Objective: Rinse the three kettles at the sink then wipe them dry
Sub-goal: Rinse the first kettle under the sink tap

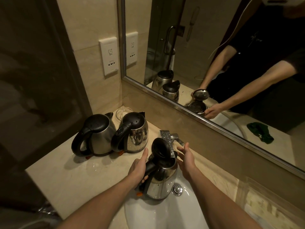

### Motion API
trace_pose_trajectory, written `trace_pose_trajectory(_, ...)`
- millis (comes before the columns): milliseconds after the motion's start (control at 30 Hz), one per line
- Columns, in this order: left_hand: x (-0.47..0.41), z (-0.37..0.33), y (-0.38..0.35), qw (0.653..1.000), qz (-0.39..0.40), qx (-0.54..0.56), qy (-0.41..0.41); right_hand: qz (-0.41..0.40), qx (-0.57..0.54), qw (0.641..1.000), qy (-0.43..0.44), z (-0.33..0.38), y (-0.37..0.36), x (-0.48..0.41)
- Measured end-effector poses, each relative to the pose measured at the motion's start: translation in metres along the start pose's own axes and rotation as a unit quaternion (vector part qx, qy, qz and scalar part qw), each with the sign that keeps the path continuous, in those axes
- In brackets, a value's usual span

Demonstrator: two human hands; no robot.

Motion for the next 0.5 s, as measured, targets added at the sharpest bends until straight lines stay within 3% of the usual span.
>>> trace_pose_trajectory(500,0.0046,-0.0016,-0.0006,1.000,0.004,-0.002,-0.008,0.001,0.004,1.000,0.001,-0.0009,0.0008,-0.0031)
Point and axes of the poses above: each hand's wrist, its own x-axis away from the middle knuckle, its own y-axis out of the back of the hand, z = x × y, the point moved 4 cm from there along -x, towards the middle knuckle, and after that the axes turned 10 degrees about -x, right-handed, at the moved point
